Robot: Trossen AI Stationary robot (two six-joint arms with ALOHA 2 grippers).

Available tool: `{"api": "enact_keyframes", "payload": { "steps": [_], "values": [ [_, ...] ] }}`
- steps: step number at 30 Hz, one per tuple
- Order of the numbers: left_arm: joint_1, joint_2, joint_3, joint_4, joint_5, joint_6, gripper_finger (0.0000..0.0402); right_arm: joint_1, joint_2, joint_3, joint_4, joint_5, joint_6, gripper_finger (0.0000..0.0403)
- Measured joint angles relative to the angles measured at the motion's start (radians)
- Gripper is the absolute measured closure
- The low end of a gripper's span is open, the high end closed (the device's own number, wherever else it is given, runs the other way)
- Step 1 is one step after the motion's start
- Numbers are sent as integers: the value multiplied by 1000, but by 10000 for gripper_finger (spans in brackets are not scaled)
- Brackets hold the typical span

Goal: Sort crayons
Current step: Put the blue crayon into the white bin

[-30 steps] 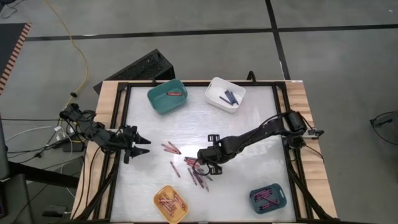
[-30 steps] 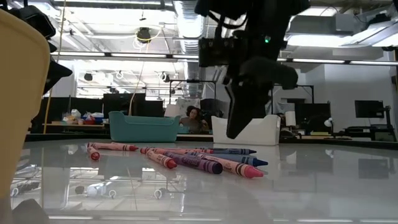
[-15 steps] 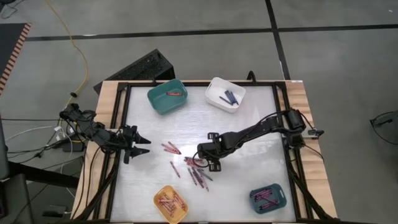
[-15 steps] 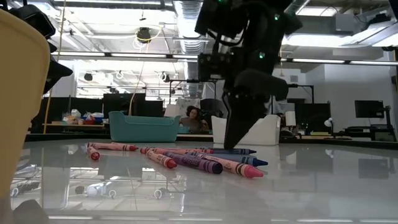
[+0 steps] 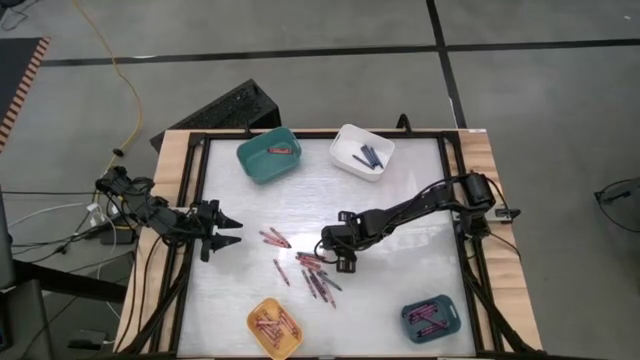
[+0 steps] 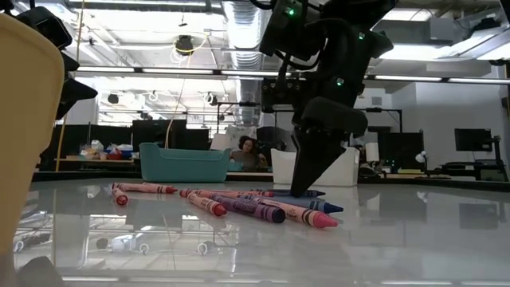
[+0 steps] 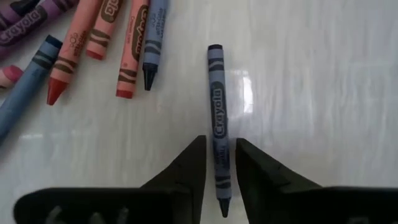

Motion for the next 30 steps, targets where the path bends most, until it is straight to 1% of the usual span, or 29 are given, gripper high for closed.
{"api": "enact_keyframes", "payload": {
  "steps": [4, 10, 11, 15, 20, 26, 30],
  "values": [
    [0, 0, 0, 0, 0, 0, 174, 1, 1, -1, -4, 1, 26, 324],
    [0, 0, 0, 0, 0, 2, 174, 3, 3, -2, -10, 56, 97, 389],
    [0, 0, 0, 0, 0, 2, 174, 3, 3, -3, -6, 57, 105, 394],
    [0, 0, 0, 0, -1, 2, 174, 6, -6, -4, 29, 61, 139, 394],
    [0, 0, 0, -1, -1, 1, 174, 9, -37, -10, 53, 72, 146, 400],
    [0, 0, 0, -1, -1, -2, 174, -8, -115, -7, 63, 86, 146, 400],
    [0, 0, 0, 0, -1, 3, 174, -42, -175, -8, 58, 135, 146, 400]
  ]
}}
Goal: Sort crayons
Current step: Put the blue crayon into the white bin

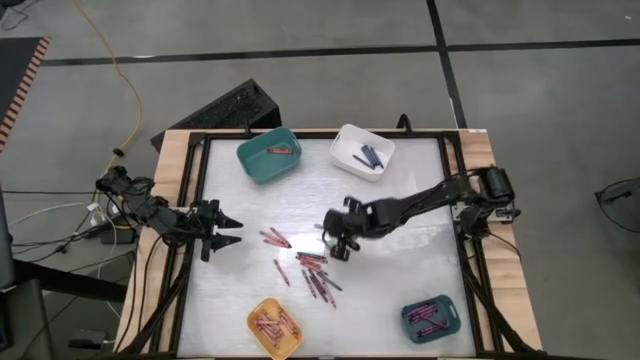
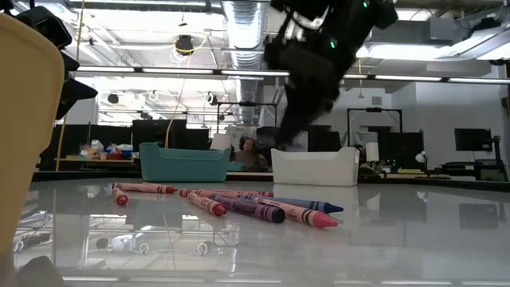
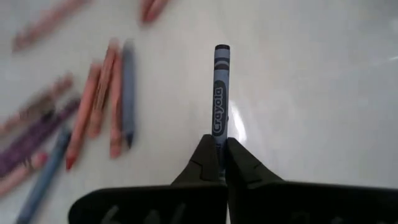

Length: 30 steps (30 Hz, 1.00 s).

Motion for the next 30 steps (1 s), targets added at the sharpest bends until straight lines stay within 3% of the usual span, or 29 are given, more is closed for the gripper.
{"api": "enact_keyframes", "payload": {
  "steps": [10, 20, 30],
  "values": [
    [0, 0, 0, 0, -1, 15, 174, -235, -151, 3, -20, 165, 15, 400],
    [0, 0, 0, -1, -1, 23, 174, -552, -91, 3, -10, 125, 63, 396],
    [0, 0, 0, -27, -1, 23, 174, -667, 7, 3, -5, 109, 143, 392]
  ]
}}
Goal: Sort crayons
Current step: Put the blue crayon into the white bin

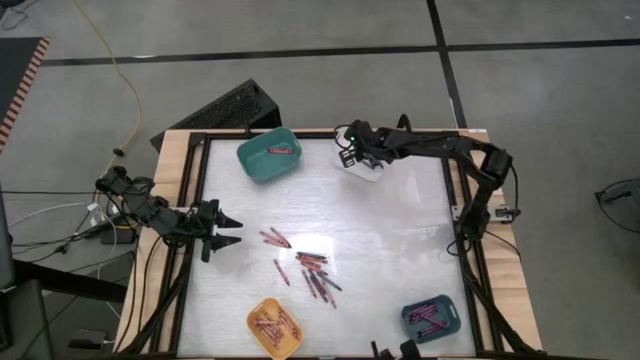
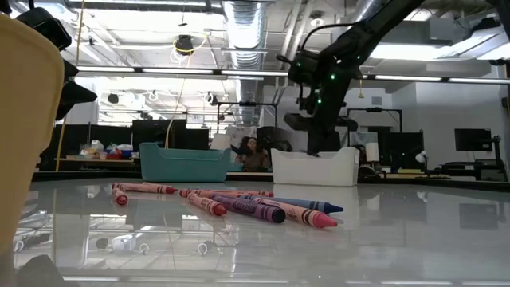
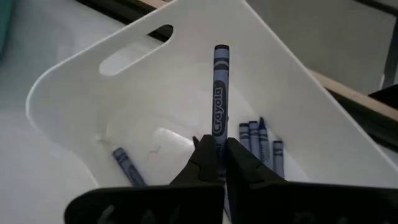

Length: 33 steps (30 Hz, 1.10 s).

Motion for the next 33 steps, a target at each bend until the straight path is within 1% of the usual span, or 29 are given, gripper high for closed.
{"api": "enact_keyframes", "payload": {
  "steps": [4, 11, 15, 17, 21, 24, 29, 31, 33],
  "values": [
    [0, 0, 0, -2, 0, 0, 174, -4, 16, -1, -3, -3, 3, 380],
    [0, 0, 0, -3, 0, 3, 174, -3, 20, 1, 3, -8, 2, 328],
    [0, 0, 0, -3, 1, 3, 174, -3, 20, 1, 4, -13, 0, 312],
    [0, 0, 0, -3, 2, 2, 174, -2, 13, 1, 9, -50, -12, 310],
    [0, 0, 0, -2, 3, -1, 174, 26, -11, 1, 30, -181, -47, 310],
    [0, 0, 0, 0, 3, -2, 174, 82, -32, 1, 38, -271, -94, 310],
    [0, 0, 0, 17, 3, -9, 174, 227, -45, 1, 38, -415, -121, 310],
    [0, 0, 0, 17, 5, -13, 174, 307, -45, 1, 34, -443, -98, 310],
    [0, 0, 0, 17, 10, -20, 174, 401, -43, 1, 24, -444, -58, 310]
  ]
}}
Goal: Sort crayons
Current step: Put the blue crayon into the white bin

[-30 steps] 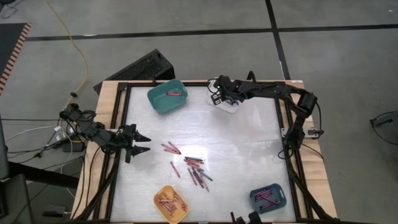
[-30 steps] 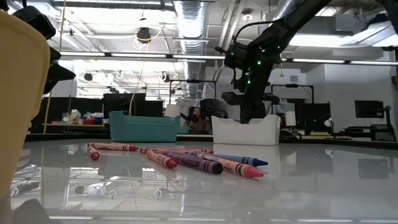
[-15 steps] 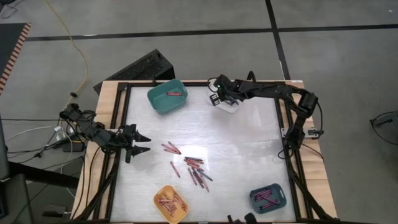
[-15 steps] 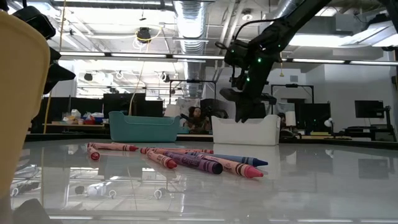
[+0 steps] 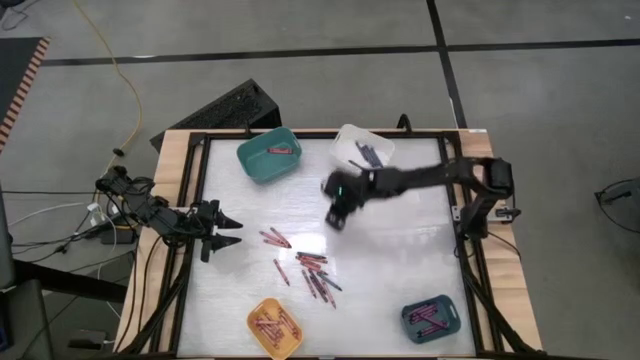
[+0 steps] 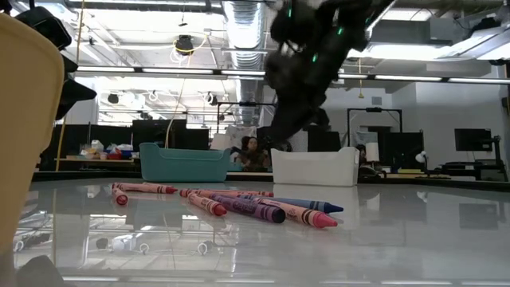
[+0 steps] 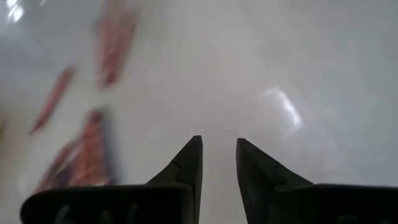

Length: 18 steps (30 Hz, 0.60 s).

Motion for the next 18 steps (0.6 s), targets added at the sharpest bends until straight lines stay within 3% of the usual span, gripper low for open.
{"api": "enact_keyframes", "payload": {
  "steps": [10, 18],
  "values": [
    [0, 0, 0, -1, 1, -10, 174, 477, 67, -1, 15, 312, 260, 310],
    [0, 0, 0, 0, -8, -10, 174, 632, 72, 0, 97, 504, 350, 309]
  ]
}}
